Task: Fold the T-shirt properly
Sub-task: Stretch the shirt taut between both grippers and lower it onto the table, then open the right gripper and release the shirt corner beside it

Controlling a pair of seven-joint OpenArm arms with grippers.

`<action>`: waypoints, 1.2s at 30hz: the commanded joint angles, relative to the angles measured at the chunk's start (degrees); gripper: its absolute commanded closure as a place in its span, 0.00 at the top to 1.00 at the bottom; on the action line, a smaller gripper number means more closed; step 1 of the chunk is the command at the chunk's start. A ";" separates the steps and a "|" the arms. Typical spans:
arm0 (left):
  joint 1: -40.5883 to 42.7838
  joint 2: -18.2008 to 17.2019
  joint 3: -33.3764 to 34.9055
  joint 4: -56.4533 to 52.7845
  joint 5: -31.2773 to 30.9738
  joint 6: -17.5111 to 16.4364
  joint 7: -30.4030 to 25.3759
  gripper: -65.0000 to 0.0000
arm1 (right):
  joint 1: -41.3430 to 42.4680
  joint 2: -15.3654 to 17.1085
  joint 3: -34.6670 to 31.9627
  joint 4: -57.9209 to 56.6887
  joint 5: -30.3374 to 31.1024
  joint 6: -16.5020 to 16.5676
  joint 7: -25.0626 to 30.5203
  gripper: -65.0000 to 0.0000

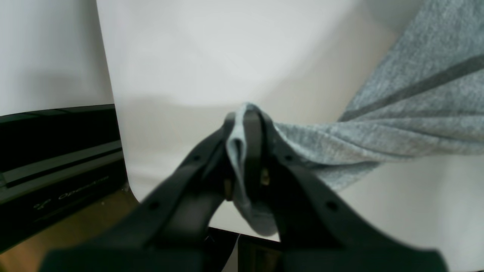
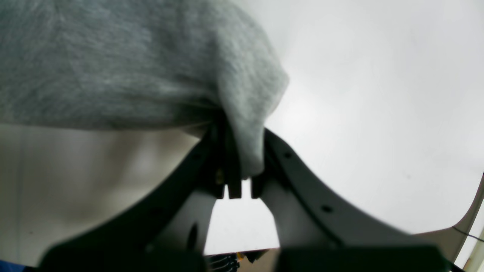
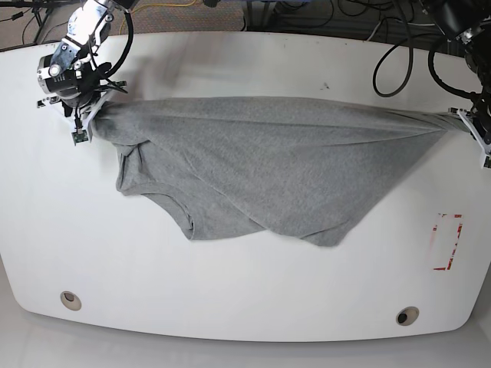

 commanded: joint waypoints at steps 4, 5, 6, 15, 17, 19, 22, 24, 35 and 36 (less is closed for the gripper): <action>-0.42 -1.19 -0.45 0.80 0.18 0.14 -0.88 0.00 | -0.42 0.80 0.30 0.90 -0.46 -0.27 0.83 0.48; -0.42 -1.19 -0.45 0.89 0.18 0.14 -0.88 0.00 | -0.42 0.80 0.30 0.90 -0.46 -0.27 0.83 0.59; -0.42 -1.19 -0.45 0.89 0.18 0.14 -0.88 0.00 | -0.42 0.80 0.30 0.90 -0.46 -0.27 0.83 0.68; -0.51 -1.19 -0.10 1.06 0.18 0.14 -0.88 0.00 | -0.07 0.80 0.30 2.22 -0.11 -0.27 0.74 1.00; -0.51 -1.19 -0.01 1.06 0.18 0.14 -0.97 0.00 | 0.10 0.80 0.22 2.83 -0.11 -0.27 0.74 1.00; -0.51 -1.19 -0.01 1.06 0.18 0.14 -0.97 0.00 | 0.81 0.80 -0.05 2.83 -0.02 -0.27 0.83 1.00; -0.51 -1.19 -0.01 1.06 0.18 0.14 -0.97 0.00 | 2.83 0.80 0.04 2.92 -0.02 -0.27 0.56 1.00; -0.60 -1.19 -0.01 1.06 0.18 0.14 -0.97 0.00 | 3.53 0.80 0.04 2.92 -0.02 -0.27 0.47 1.00; -0.77 -1.19 0.07 1.15 0.18 0.14 -0.97 0.00 | 5.38 -0.08 -1.80 2.83 0.07 -0.27 0.12 1.00; -0.77 -1.19 0.07 1.15 0.18 0.14 -0.97 0.00 | 6.34 -0.79 -1.80 2.74 0.07 -0.27 0.12 1.00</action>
